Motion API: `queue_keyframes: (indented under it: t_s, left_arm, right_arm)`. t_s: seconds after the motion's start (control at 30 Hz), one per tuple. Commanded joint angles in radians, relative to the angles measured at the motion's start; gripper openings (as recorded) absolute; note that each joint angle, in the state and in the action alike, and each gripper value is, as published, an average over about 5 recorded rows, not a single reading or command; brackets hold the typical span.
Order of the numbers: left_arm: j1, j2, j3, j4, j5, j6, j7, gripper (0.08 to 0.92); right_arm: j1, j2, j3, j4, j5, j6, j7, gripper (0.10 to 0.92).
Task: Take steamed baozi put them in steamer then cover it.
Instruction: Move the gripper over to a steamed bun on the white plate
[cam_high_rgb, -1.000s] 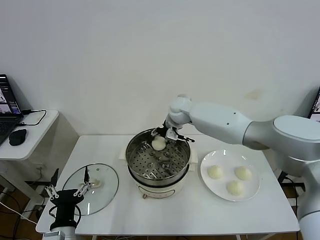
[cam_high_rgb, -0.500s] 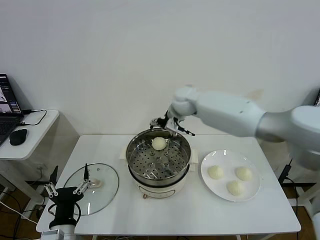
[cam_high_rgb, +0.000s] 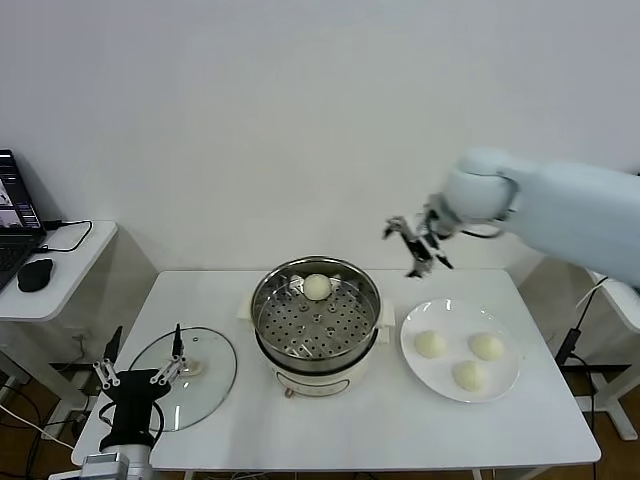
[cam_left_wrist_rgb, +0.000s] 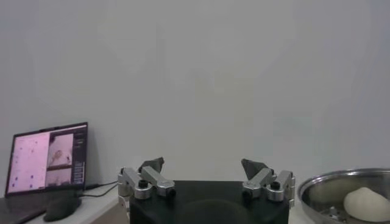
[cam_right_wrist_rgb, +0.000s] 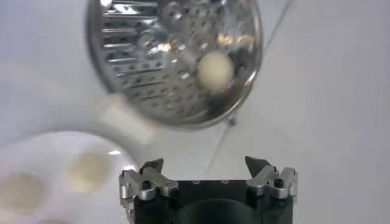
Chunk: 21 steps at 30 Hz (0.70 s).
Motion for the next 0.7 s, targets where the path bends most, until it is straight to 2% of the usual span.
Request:
queue_keyframes:
  t_s: [0.03, 0.37, 0.7]
  left_arm:
    - [0.000, 0.010, -0.001, -0.003, -0.002, 0.011, -0.001, 0.823]
    - [-0.001, 0.004, -0.020, 0.010, -0.001, 0.016, 0.000, 0.823]
    - [0.001, -0.005, -0.032, 0.037, 0.001, 0.014, 0.000, 0.823]
  right_arm:
    - [-0.244, -0.201, 0.133, 0.044, -0.013, -0.110, -0.014, 0.823]
    - [-0.588, -0.122, 0.397, -0.178, -0.224, 0.024, -0.098, 0.823]
    - [-0.743, 0.019, 0.509, -0.339, -0.314, 0.091, -0.088, 0.823]
